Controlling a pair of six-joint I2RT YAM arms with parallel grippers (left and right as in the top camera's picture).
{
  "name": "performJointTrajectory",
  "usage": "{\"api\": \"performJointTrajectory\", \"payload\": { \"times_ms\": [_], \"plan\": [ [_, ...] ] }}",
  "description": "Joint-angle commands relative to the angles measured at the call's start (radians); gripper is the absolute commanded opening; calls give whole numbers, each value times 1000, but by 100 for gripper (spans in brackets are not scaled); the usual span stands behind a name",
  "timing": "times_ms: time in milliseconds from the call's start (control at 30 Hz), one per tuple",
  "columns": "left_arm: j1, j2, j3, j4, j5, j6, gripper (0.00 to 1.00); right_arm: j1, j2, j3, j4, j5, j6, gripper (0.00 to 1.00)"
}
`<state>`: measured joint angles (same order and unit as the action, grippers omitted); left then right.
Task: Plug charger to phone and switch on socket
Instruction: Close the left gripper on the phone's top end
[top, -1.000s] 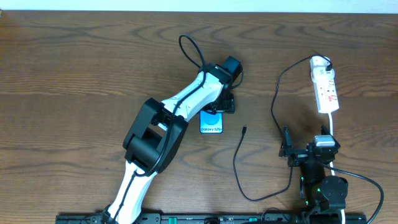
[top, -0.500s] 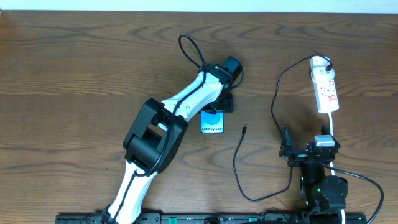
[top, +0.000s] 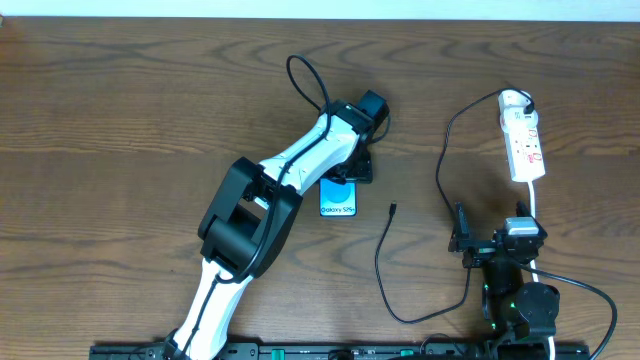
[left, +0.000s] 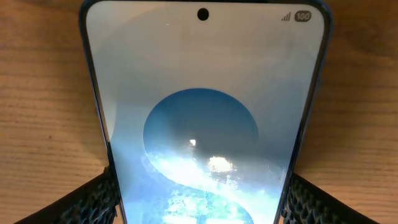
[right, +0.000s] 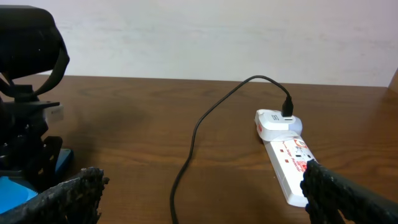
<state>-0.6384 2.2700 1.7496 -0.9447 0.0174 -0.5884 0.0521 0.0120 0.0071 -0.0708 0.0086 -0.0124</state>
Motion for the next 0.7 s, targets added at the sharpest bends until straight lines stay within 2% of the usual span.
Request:
{"api": "performJointTrajectory", "payload": {
  "times_ms": [0, 367, 667],
  "plan": [
    [7, 12, -4, -24, -55, -8, 80, 7, -5, -2, -4, 8, -11, 99],
    [7, -54, -4, -43, 21, -8, 80, 7, -5, -2, -4, 8, -11, 99],
    [7, -56, -4, -47, 24, -8, 80, 7, -5, -2, -4, 8, -11, 99]
  ]
}}
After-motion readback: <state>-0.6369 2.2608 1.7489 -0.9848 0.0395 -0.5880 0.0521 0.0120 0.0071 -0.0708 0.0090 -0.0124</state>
